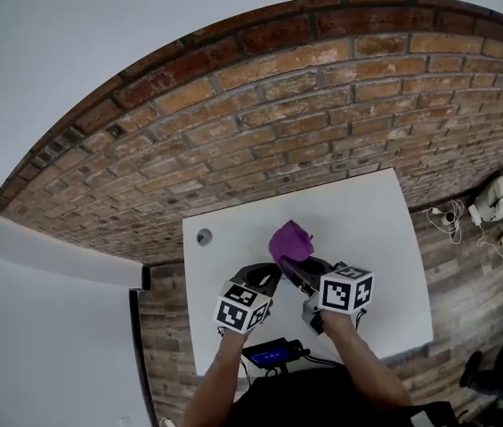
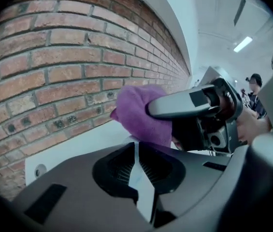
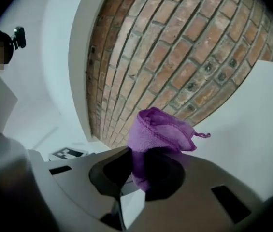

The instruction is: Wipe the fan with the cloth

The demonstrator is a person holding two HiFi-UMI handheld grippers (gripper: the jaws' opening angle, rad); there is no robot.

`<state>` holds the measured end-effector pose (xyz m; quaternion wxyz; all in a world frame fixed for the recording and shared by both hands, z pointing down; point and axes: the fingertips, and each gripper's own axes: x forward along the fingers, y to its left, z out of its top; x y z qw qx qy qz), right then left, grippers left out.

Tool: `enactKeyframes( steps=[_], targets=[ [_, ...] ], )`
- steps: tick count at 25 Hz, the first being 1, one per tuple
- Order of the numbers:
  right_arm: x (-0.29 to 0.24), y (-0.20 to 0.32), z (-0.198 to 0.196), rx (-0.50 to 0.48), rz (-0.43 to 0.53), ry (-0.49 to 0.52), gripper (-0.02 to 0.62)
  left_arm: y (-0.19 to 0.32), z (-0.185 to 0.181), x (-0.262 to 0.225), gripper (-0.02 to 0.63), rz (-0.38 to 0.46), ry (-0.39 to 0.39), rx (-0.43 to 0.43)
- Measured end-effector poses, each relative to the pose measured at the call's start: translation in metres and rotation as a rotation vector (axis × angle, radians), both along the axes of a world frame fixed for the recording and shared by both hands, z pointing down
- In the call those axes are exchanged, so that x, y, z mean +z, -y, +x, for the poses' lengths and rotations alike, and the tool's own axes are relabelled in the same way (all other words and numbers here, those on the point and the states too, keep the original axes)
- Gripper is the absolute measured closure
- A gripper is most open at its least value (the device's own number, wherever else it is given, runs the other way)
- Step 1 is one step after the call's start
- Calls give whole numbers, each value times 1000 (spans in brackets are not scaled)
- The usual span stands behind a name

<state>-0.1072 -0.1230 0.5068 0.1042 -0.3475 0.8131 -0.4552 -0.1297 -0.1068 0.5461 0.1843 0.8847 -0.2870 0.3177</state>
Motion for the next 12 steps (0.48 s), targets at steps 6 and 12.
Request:
enactKeyframes(
  steps=[6,12],
  targets=[
    [34,-5,5,57,-59,24,548,-5,3,3,598,5,9,12],
    [59,2,27,126,-123,128,548,-4,2,3,600,7,20,15]
  ],
)
